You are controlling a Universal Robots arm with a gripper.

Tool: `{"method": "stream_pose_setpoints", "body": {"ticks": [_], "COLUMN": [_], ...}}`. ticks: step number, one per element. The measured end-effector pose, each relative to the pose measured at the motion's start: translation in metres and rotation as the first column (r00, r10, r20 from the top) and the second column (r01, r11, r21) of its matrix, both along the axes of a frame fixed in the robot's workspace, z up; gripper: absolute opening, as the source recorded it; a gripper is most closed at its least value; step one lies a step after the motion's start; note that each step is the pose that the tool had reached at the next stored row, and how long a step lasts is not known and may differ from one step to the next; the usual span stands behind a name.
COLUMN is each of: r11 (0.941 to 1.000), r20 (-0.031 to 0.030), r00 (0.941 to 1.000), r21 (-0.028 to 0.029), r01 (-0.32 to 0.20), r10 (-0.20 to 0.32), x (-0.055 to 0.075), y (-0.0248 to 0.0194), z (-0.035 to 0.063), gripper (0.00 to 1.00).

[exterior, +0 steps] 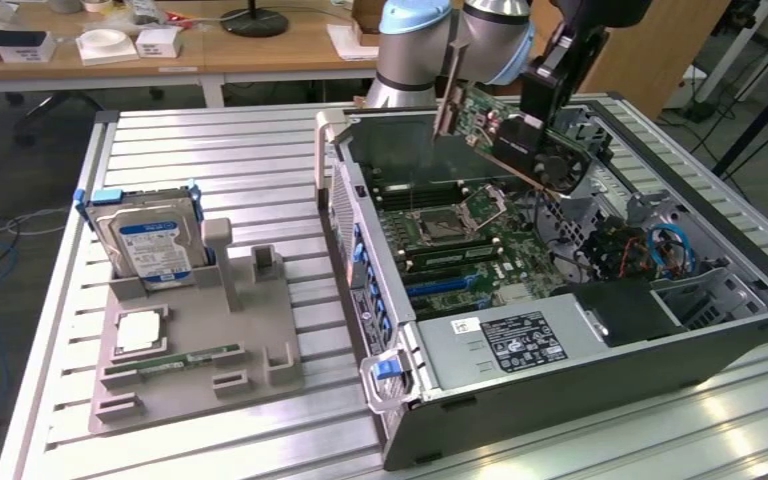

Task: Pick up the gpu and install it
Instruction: 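Insert the gpu into the slot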

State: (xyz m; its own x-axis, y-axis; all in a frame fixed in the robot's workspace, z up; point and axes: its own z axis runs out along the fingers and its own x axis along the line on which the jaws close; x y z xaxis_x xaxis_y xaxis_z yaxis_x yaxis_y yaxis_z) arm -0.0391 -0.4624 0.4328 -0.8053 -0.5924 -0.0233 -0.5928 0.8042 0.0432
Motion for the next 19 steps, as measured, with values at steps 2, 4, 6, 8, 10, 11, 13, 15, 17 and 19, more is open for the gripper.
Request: {"method": "stream_pose_setpoints", "body": {"ticks": [2,4,6,8,10,11,13,15,17,19], "r11": [0.9999,0.9996,0.9991,0.9984,0.9975,0.997,0.9957,0.9943,0.9927,0.9909], "r20": [0.0,0.0,0.0,0.0,0.0,0.0,0.0,0.0,0.0,0.0], "r00": [0.9999,0.9996,0.9991,0.9984,0.9975,0.997,0.9957,0.9943,0.9927,0.9909], "r21": [0.0,0.0,0.0,0.0,0.0001,0.0,0.0,0.0,0.0,0.0], "r01": [-0.014,-0.027,-0.042,-0.056,-0.07,-0.078,-0.093,-0.107,-0.12,-0.134], "r10": [0.014,0.027,0.042,0.056,0.07,0.078,0.093,0.107,0.12,0.134], "x": [0.0,0.0,0.0,0.0,0.0,0.0,0.0,0.0,0.0,0.0], "y": [0.0,0.0,0.0,0.0,0.0,0.0,0.0,0.0,0.0,0.0], "z": [-0.0001,-0.0003,-0.0004,-0.0005,-0.0007,-0.0007,-0.0008,-0.0009,-0.0011,-0.0012], "gripper": [0.26,0.26,0.26,0.26,0.26,0.26,0.26,0.26,0.26,0.26]}}
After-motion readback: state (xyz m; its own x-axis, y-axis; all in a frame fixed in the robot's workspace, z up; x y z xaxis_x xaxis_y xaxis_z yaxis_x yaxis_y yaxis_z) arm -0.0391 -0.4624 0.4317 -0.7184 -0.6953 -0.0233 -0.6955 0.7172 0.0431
